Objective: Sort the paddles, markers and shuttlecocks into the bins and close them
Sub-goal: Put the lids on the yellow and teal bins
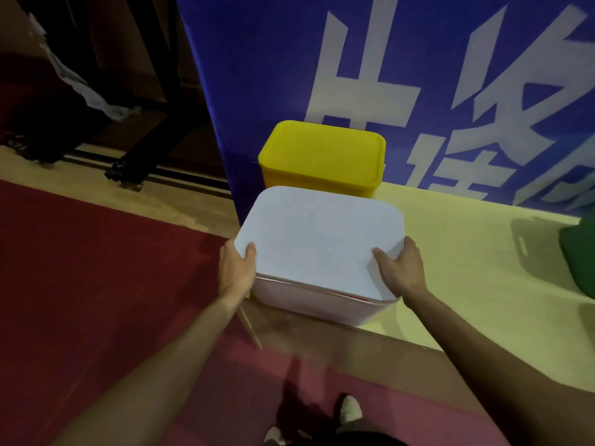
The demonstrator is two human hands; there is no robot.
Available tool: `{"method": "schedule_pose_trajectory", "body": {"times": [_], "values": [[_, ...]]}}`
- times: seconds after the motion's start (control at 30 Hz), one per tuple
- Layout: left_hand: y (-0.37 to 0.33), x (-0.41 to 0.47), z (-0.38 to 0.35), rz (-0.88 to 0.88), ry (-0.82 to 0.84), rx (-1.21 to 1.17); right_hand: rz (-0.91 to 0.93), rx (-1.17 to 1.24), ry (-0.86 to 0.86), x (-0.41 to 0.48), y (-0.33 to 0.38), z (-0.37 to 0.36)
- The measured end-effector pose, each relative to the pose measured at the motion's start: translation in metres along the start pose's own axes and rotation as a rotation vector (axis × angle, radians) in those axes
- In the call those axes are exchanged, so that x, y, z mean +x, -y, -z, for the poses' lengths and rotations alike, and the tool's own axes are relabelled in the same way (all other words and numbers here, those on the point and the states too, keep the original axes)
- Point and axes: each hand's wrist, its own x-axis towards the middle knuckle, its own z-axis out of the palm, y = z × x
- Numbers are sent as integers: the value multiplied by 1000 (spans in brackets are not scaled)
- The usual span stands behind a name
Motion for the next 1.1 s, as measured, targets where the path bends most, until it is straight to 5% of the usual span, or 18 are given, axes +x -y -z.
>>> {"method": "schedule_pose_trajectory", "body": {"times": [1.1], "values": [[28,6,-6,-9,158,-158,-90,-39,-39,-22,-16,-16]]}}
